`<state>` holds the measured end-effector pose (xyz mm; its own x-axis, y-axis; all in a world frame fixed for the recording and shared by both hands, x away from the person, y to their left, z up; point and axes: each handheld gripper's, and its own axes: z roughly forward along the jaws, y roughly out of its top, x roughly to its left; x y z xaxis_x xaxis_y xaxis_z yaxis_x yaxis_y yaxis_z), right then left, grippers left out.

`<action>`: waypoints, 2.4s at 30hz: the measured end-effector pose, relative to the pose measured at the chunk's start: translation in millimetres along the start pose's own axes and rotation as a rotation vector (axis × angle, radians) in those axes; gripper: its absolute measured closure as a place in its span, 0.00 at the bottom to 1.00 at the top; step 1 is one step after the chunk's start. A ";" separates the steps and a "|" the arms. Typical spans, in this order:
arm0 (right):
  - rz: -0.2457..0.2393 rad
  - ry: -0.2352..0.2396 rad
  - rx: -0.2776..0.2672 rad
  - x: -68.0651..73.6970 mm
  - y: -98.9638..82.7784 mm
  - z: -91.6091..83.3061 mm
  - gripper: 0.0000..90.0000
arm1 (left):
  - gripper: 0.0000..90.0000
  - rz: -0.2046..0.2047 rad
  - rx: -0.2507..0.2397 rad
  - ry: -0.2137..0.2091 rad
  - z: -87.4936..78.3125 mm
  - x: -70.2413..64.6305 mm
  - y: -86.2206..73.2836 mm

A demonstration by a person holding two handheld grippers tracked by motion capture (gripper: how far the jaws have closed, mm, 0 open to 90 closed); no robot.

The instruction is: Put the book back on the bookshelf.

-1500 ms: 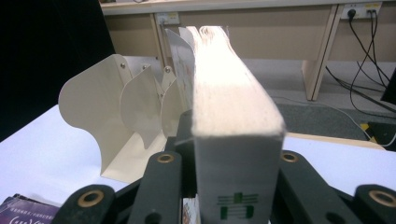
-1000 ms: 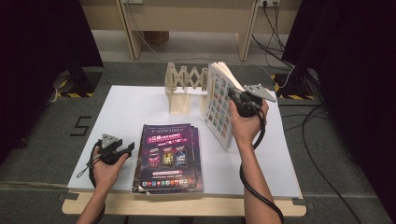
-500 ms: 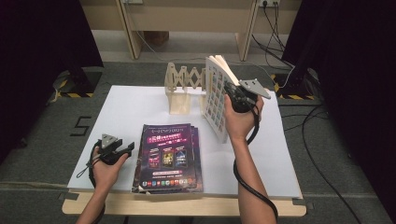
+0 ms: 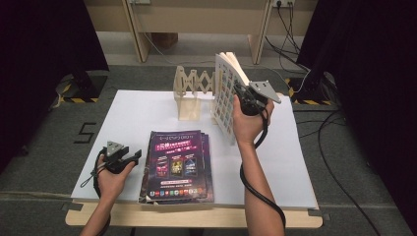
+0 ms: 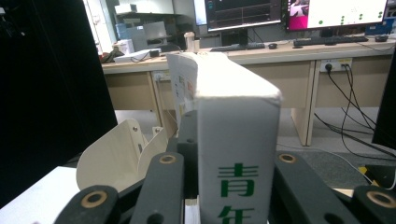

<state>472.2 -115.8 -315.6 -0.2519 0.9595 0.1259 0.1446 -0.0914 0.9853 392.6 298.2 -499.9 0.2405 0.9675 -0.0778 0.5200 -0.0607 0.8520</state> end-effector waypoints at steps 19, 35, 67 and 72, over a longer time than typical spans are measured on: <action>-0.009 -0.015 -0.014 2.9 4.3 10.6 0.83 | 0.48 -0.004 0.005 0.001 0.0 0.5 0.2; 0.007 -0.019 -0.024 7.2 8.8 21.0 0.83 | 0.48 -0.008 0.000 -0.002 0.1 1.2 0.0; 0.001 -0.052 -0.035 4.4 19.5 35.5 0.83 | 0.48 0.000 -0.003 -0.002 -0.6 0.9 -0.2; 0.010 -0.047 -0.036 6.8 21.2 39.3 0.83 | 0.48 -0.001 -0.006 -0.002 -0.7 0.8 -0.3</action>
<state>511.1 -100.8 -298.4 -0.2051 0.9699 0.1310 0.1124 -0.1097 0.9876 392.1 299.3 -499.9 0.2412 0.9672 -0.0796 0.5157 -0.0583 0.8548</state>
